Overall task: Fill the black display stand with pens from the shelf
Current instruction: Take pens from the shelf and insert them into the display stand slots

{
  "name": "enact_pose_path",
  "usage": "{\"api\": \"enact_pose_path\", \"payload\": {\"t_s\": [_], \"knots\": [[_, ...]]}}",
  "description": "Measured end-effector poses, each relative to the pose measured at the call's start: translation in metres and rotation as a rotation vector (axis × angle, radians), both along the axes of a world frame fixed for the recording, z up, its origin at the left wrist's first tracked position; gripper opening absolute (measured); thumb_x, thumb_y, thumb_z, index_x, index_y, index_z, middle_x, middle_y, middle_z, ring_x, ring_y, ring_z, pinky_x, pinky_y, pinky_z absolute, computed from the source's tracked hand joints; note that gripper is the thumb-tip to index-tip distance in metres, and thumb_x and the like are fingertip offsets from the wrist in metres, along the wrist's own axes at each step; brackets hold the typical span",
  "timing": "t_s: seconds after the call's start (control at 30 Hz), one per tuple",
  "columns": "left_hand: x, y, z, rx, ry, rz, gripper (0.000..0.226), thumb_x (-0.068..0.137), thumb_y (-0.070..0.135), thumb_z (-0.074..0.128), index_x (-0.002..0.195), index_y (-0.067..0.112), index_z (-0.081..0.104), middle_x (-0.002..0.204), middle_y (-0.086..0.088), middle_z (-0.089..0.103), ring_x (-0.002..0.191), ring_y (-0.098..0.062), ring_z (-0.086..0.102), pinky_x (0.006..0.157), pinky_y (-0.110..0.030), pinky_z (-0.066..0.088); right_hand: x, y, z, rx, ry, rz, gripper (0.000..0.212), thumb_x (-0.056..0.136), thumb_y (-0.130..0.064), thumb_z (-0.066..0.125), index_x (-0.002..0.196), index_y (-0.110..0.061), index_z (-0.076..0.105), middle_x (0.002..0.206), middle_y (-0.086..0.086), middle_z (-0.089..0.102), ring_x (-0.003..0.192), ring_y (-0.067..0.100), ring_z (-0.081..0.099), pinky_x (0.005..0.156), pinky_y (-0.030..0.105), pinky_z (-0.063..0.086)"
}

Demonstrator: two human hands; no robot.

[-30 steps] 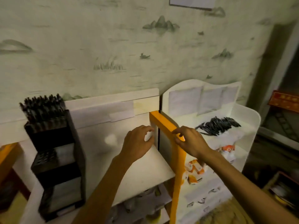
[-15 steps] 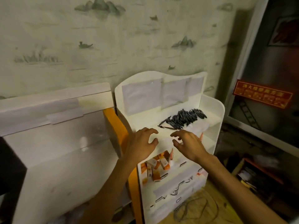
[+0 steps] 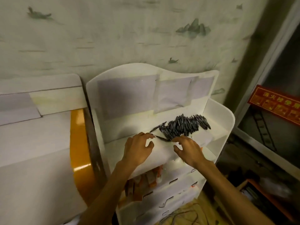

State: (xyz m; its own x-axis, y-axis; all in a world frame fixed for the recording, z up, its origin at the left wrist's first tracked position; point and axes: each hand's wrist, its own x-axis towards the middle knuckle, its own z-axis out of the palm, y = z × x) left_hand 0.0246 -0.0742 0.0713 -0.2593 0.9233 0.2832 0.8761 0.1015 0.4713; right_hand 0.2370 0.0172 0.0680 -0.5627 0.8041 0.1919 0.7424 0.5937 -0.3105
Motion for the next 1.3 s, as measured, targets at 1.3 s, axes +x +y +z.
{"api": "enact_pose_path", "payload": {"t_s": [1.3], "knots": [[0.045, 0.234, -0.137, -0.183, -0.209, 0.581, 0.035, 0.102, 0.015, 0.036, 0.136, 0.017, 0.029, 0.098, -0.006, 0.062, 0.068, -0.021, 0.056, 0.061, -0.038, 0.049, -0.012, 0.306, -0.087, -0.128, 0.043, 0.489, 0.027, 0.098, -0.021, 0.056, 0.122, -0.013, 0.066, 0.118, 0.004, 0.063, 0.108, 0.024, 0.058, 0.094, 0.037, 0.049]]}}
